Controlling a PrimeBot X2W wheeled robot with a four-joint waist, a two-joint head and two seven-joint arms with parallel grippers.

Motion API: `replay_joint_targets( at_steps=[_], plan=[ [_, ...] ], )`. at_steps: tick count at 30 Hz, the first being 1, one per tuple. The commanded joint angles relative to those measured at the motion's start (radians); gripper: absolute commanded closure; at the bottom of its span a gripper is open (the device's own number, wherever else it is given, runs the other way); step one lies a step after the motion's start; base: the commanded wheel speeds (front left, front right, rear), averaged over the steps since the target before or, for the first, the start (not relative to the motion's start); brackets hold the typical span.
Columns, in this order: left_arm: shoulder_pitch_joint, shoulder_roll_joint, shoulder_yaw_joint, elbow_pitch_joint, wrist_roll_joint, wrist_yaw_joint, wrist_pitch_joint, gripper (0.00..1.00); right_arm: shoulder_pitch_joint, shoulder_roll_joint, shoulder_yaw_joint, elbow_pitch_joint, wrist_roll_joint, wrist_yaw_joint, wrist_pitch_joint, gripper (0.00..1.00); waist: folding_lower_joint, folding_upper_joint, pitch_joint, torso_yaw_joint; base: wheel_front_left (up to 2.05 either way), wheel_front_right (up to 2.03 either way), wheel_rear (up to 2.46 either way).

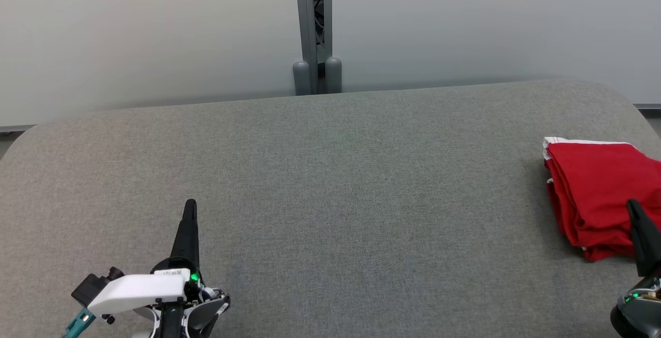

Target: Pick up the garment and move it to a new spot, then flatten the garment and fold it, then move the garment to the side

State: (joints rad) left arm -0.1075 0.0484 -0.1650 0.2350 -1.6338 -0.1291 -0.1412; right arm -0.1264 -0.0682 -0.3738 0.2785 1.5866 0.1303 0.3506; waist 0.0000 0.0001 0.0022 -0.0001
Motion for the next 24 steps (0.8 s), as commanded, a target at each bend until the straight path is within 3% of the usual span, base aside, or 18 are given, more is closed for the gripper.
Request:
replay_joint_targets(
  at_steps=[1, 24],
  plan=[
    [-0.012, 0.001, 0.004, 0.002, -0.011, -0.006, 0.003, 1.0, -0.008, -0.008, -0.003, 0.005, 0.012, 0.001, 0.007, 1.0, 0.0, -0.0001, 0.0, 0.0, 0.0, 0.0, 0.0],
    [-0.012, 0.001, 0.004, 0.001, -0.011, -0.006, 0.002, 1.0, -0.007, -0.004, -0.007, 0.005, 0.005, 0.001, 0.01, 1.0, 0.0, -0.0001, 0.0, 0.0, 0.0, 0.0, 0.0]
  ],
)
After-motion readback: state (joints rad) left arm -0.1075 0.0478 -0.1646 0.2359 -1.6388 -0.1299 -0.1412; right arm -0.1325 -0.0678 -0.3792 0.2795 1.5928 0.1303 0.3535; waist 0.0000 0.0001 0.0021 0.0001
